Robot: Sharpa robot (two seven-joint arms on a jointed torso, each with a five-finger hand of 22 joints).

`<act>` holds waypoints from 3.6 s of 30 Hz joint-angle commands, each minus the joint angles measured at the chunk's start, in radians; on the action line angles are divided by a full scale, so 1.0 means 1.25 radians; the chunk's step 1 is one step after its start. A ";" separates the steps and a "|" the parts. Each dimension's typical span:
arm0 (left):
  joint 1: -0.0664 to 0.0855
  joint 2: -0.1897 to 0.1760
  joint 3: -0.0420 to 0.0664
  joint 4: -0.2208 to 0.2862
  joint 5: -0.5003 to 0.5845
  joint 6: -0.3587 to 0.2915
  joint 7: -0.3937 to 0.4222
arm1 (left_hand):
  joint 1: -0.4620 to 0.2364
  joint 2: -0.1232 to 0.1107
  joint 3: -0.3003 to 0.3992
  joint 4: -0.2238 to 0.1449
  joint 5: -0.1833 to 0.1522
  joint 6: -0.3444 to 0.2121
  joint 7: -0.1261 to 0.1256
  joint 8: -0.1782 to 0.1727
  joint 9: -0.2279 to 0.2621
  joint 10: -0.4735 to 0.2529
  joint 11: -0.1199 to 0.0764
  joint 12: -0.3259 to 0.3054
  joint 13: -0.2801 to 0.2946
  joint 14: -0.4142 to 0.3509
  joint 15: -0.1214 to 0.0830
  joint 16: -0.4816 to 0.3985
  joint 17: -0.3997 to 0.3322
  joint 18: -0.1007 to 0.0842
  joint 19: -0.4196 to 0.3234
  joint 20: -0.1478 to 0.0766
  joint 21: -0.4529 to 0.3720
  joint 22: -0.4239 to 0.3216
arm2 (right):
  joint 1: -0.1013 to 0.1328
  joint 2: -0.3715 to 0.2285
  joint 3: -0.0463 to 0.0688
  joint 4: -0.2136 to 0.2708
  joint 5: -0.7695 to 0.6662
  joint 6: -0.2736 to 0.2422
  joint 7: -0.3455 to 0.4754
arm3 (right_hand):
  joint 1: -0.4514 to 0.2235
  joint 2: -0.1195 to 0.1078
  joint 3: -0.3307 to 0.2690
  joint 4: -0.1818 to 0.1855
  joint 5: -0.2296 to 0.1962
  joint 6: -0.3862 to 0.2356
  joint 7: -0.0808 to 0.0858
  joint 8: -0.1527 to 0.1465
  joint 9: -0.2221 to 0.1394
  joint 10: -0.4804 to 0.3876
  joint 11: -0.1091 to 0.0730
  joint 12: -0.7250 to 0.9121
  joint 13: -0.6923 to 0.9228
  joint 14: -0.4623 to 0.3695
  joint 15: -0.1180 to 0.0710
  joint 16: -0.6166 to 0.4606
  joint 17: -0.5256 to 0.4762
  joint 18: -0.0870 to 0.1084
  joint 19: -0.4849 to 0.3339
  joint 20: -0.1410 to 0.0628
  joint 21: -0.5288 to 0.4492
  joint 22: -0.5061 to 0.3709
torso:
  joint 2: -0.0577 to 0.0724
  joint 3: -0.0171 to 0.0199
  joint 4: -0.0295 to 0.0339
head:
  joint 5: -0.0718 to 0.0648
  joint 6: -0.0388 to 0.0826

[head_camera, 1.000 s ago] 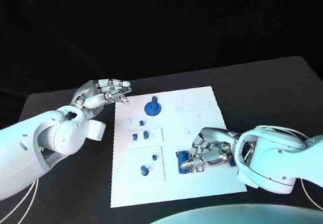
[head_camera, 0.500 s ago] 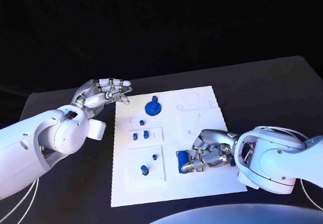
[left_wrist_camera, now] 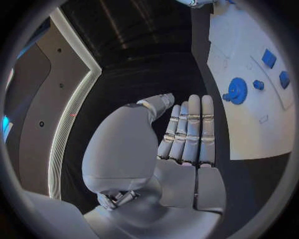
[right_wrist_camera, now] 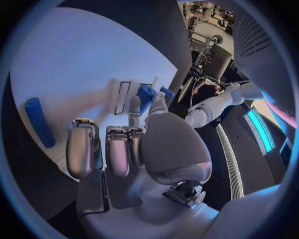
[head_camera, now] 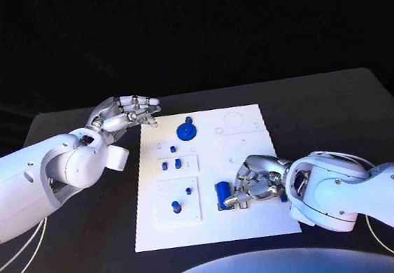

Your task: Assemble the parts on the task board

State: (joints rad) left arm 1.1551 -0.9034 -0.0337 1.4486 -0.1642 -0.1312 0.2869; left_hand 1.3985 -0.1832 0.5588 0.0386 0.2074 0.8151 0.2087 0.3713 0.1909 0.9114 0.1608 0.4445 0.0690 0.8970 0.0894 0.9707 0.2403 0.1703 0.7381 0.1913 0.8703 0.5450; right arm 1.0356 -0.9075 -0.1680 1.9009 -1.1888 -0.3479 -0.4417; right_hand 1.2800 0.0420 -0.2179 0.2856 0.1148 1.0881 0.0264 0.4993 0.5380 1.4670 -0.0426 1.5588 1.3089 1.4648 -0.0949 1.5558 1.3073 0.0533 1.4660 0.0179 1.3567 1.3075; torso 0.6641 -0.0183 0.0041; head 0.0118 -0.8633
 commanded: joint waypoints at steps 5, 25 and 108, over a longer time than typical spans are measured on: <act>0.000 0.001 0.001 0.002 -0.001 0.011 0.005 | -0.007 0.003 -0.002 0.001 0.002 -0.004 0.013 -0.002 -0.001 -0.006 0.000 0.004 0.001 -0.005 0.003 -0.002 -0.002 0.009 0.004 0.001 -0.006 -0.002 | 0.000 -0.001 0.000 -0.008 -0.036 0.002 -0.014 | 0.015 0.005 -0.002 -0.002 0.002 0.001 -0.005 0.002 -0.001 0.080 -0.004 0.003 0.205 0.078 -0.006 0.003 0.177 -0.010 0.032 -0.006 0.003 0.168 | 0.000 0.0000 -0.0005 | 0.001 0.000; 0.000 0.000 0.001 0.002 -0.001 0.011 0.005 | -0.007 0.003 -0.002 0.001 0.002 -0.004 0.013 -0.002 -0.001 -0.006 0.000 0.004 0.001 -0.005 0.003 -0.002 -0.002 0.009 0.004 0.001 -0.006 -0.002 | 0.000 -0.011 0.000 0.002 -0.045 0.004 -0.002 | 0.036 -0.005 -0.013 -0.006 0.001 0.000 -0.005 0.002 -0.003 0.080 -0.004 0.001 0.204 0.078 -0.006 0.002 0.176 -0.009 0.031 -0.006 -0.001 0.166 | -0.001 0.0000 -0.0004 | -0.001 -0.001; -0.002 -0.003 0.000 0.006 -0.002 0.011 0.008 | -0.007 0.003 -0.003 0.000 0.002 -0.005 0.013 -0.001 -0.001 -0.006 0.000 0.006 0.001 -0.005 0.003 -0.002 -0.002 0.009 0.006 0.001 -0.008 -0.004 | -0.054 -0.137 -0.012 -0.001 -0.321 -0.002 -0.080 | 0.320 0.023 0.012 -0.019 0.011 -0.011 0.006 -0.096 -0.016 0.040 0.004 -0.109 0.138 0.066 0.000 -0.022 0.117 0.006 0.003 -0.001 -0.095 0.145 | -0.001 -0.0008 0.0000 | -0.027 -0.002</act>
State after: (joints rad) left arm 1.1520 -0.9076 -0.0339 1.4529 -0.1650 -0.1312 0.2886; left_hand 1.3985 -0.1832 0.5588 0.0386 0.2074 0.8151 0.2088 0.3713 0.1910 0.9114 0.1608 0.4482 0.0690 0.8970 0.0894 0.9707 0.2388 0.1703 0.7381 0.1913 0.8665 0.5411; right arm 0.9791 -1.0809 -0.1731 1.9102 -1.5649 -0.4123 -0.5114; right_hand 1.5221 -0.0660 -0.2180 0.2675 0.1226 1.0679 0.0343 0.3847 0.6657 1.4602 -0.0222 1.4946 1.3123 1.4664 -0.0864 1.5287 1.3078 0.0534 1.4663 0.0249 1.2402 1.3073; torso 0.6639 -0.0188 0.0047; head -0.0222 -0.8667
